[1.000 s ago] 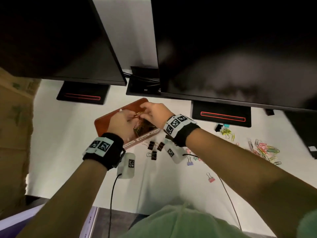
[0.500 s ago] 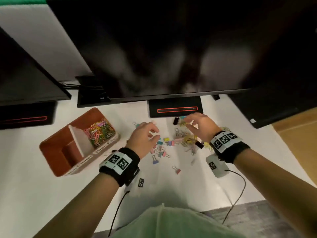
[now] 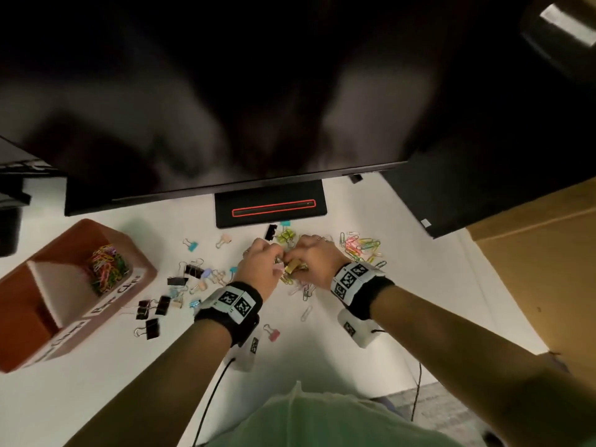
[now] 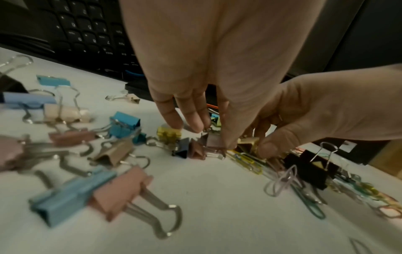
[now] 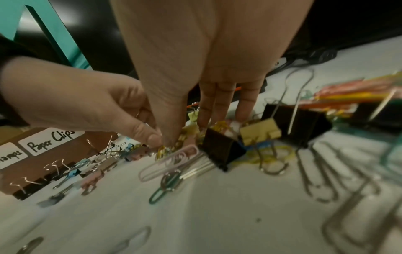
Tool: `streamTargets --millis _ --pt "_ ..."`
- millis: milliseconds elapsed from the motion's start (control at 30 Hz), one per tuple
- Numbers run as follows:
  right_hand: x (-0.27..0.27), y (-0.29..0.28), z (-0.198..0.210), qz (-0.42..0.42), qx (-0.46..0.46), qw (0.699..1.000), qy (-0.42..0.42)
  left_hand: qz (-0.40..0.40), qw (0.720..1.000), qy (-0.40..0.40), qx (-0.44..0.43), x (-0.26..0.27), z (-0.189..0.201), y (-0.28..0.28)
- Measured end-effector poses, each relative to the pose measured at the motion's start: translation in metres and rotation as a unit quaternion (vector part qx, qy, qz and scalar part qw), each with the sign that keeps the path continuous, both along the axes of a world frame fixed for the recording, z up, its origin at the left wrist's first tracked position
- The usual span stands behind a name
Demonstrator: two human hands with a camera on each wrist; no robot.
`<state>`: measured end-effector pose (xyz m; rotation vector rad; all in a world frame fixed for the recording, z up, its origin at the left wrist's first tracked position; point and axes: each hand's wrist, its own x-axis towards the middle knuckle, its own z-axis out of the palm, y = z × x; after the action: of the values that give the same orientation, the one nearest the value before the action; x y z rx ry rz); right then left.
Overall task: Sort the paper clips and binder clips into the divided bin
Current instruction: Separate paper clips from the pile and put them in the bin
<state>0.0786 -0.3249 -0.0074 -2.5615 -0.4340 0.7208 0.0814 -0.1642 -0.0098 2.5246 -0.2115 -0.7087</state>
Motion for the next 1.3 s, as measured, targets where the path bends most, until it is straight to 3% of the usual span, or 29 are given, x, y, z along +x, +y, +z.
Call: streamTargets --millis 167,333,400,500,567,667,767,900,1000,1300 --pt "0.008 -0.006 -0.008 0.026 0.012 1.000 0.004 0.037 0.999 -0.006 -0.038 0.001 -0.003 0.008" --pt "0.021 -0.041 -0.002 -0.056 0.043 0.996 -0.058 0.120 0.990 -0.021 -0.066 -0.005 0.001 0.025" --pt "0.027 -0.056 -0.003 -0.090 0.018 0.994 -0.065 0.112 0.992 -0.021 -0.047 -0.008 0.003 0.027" --pt "0.026 -0.067 -0.002 -0.110 -0.005 0.990 -0.083 0.024 0.999 -0.041 0.007 -0.008 0.005 0.021" --pt "0.023 -0.064 0.000 -0.076 0.020 0.991 -0.109 -0.056 0.996 -0.057 0.045 -0.007 0.006 0.012" --pt "0.020 -0.050 0.001 0.035 0.064 0.997 -0.033 -0.141 0.985 -0.059 0.085 -0.006 0.002 -0.003" --pt "0.020 -0.039 -0.002 0.114 0.010 0.993 0.015 -0.151 0.983 -0.036 0.095 -0.003 -0.004 -0.010" --pt "0.017 -0.031 -0.004 0.170 -0.026 0.985 -0.031 -0.134 0.987 -0.036 0.078 0.000 -0.007 -0.010" --pt "0.016 -0.028 -0.005 0.187 -0.039 0.981 -0.027 -0.116 0.991 -0.033 0.062 -0.001 -0.009 -0.005" --pt "0.015 -0.026 -0.007 0.131 -0.032 0.991 0.025 -0.077 0.995 -0.005 0.070 -0.005 -0.014 0.001"
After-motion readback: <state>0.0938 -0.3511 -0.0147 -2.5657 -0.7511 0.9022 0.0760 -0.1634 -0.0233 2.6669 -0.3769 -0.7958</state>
